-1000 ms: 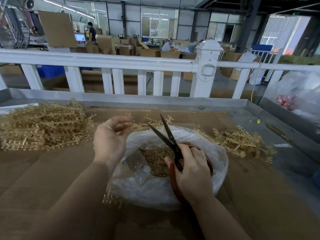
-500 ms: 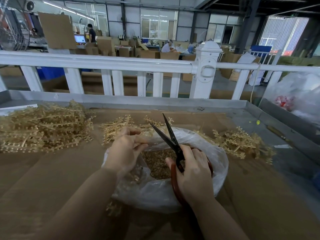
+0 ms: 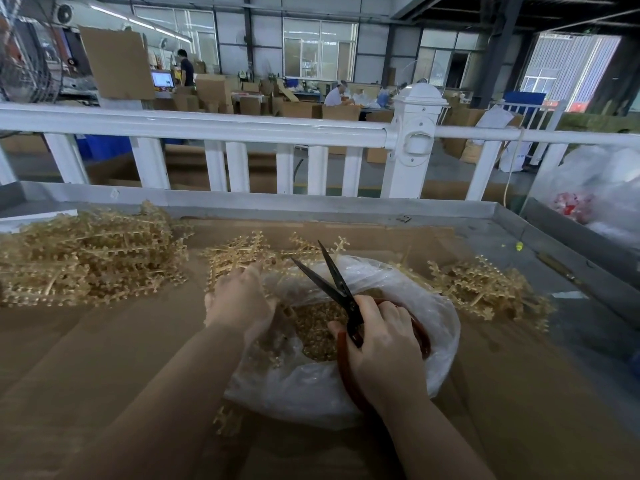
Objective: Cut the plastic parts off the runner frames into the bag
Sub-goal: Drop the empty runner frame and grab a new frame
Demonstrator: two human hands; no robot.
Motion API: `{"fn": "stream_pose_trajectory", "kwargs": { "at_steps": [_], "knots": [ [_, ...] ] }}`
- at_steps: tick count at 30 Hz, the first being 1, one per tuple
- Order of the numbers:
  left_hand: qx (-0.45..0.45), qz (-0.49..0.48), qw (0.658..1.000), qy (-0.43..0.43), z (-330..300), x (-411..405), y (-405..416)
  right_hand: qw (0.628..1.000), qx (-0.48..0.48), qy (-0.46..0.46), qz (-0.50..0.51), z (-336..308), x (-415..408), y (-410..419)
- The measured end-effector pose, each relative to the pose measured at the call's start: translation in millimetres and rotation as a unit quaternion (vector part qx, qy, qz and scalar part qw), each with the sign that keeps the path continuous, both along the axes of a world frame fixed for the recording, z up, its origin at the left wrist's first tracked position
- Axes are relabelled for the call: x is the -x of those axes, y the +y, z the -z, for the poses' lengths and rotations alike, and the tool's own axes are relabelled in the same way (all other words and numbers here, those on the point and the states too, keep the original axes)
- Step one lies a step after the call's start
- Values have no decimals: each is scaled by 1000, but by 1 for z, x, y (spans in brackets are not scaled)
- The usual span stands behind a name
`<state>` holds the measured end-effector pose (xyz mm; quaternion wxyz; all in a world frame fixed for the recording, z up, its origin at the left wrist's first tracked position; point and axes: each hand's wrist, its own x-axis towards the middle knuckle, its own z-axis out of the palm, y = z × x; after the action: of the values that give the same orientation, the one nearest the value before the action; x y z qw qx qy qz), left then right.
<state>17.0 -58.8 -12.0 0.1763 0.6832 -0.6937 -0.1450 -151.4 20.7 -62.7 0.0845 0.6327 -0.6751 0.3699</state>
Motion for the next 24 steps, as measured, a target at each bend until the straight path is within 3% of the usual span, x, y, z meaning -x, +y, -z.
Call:
{"fn": "stream_pose_trajectory", "kwargs": {
  "at_steps": [8,13,16,24],
  "knots": [
    [20,4,1000,-12,-3,2,3,1000,-2,8,15,1,0,-1],
    [128,2,990,64,-8,1,8,1000,21,-11,16,1,0,-1],
    [164,19,968,188,-15,6,12,998,42,-31,16,1,1,-1],
    [20,118,935,333,-17,20,20,991,113,-63,26,-4,0,1]
  ]
}}
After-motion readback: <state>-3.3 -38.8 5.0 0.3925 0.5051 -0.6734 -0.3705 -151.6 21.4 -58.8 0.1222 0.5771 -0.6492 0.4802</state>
